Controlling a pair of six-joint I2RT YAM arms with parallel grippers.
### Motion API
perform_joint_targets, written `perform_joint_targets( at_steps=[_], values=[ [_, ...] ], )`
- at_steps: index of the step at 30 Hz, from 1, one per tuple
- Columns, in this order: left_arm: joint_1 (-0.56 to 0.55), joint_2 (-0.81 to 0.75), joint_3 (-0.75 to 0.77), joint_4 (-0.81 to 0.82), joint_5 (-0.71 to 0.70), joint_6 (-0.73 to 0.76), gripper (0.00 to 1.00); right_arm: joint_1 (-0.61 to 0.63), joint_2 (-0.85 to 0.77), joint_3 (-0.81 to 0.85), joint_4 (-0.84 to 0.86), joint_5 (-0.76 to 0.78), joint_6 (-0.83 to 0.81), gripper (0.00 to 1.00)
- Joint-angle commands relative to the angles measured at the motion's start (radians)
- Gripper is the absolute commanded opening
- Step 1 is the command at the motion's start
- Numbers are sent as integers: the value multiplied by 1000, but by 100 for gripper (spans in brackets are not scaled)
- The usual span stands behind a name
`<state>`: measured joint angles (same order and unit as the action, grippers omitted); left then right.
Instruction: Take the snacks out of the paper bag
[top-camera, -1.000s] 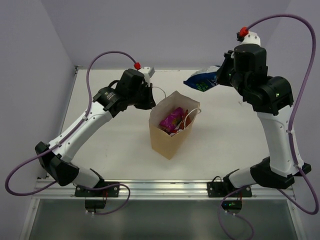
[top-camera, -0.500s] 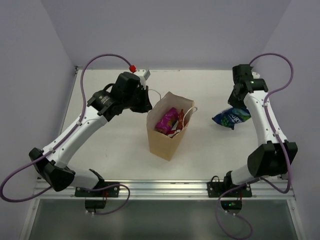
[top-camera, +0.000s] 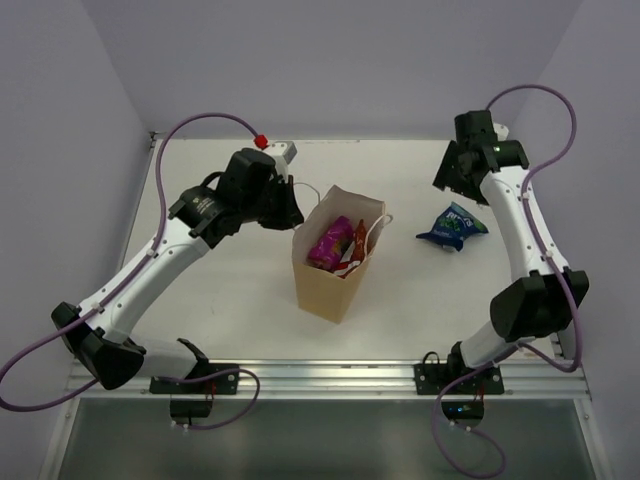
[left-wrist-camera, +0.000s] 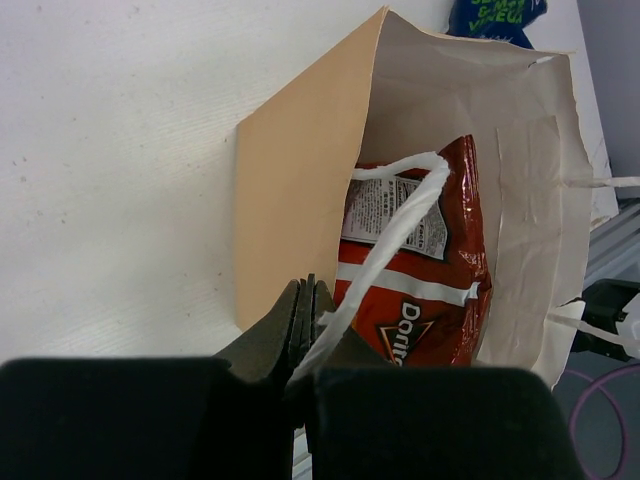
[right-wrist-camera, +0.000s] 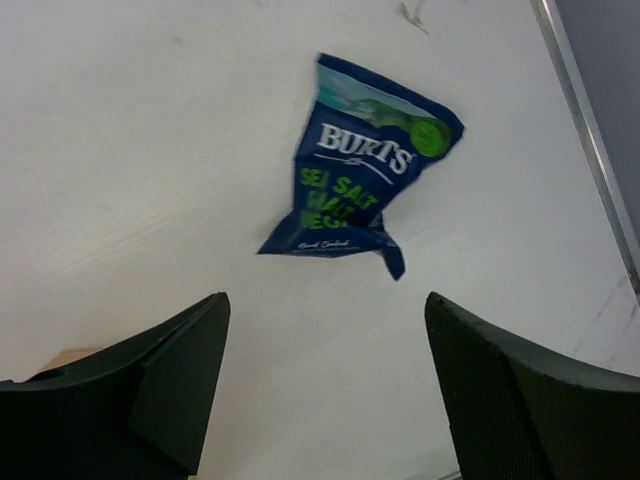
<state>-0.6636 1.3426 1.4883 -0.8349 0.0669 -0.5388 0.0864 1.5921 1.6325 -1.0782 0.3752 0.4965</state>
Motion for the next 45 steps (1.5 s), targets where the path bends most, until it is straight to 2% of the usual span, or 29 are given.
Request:
perform_joint_targets(
  at_steps=[1,5,8,13,15,17,20,27,29,30,31,32,34,39,42,45],
  values=[
    [-5,-37,-11,45,22,-7,0,141,-70,202,-52,-1,-38,81],
    [-5,-36,-17,54,27,0,0,303,-52,444,-127,-122,-67,76],
    [-4,-34,-19,59,30,5,0,420,11,554,-207,-226,-52,72],
    [-4,-36,-19,69,42,3,0,598,43,511,-226,-228,-24,60],
    [-5,-36,-14,68,42,5,0,618,45,469,-221,-252,-3,54],
    [-4,-37,-10,66,43,8,0,635,32,379,-195,-265,17,51],
    [-4,-43,-10,66,42,8,1,638,3,255,-145,-266,37,50],
    [-4,-53,-2,54,40,8,1,638,8,145,-111,-220,54,49],
    [-5,-54,-2,56,42,7,1,636,15,119,-92,-219,53,42],
    [-4,-54,-2,56,42,5,1,638,22,118,-89,-219,51,35],
    [-5,-54,-2,56,39,5,1,636,28,125,-88,-226,47,27],
    [-5,-54,-2,54,40,7,1,636,34,131,-91,-228,47,14],
    [-5,-53,-3,54,37,7,1,638,46,160,-103,-229,48,0],
    [-4,-46,-16,60,31,5,1,679,19,257,-120,-171,30,0],
    [-5,-43,-36,72,31,3,0,682,14,377,-153,-191,24,0],
    [-4,-40,-49,86,33,2,0,682,37,580,-210,-203,19,0]
  ],
)
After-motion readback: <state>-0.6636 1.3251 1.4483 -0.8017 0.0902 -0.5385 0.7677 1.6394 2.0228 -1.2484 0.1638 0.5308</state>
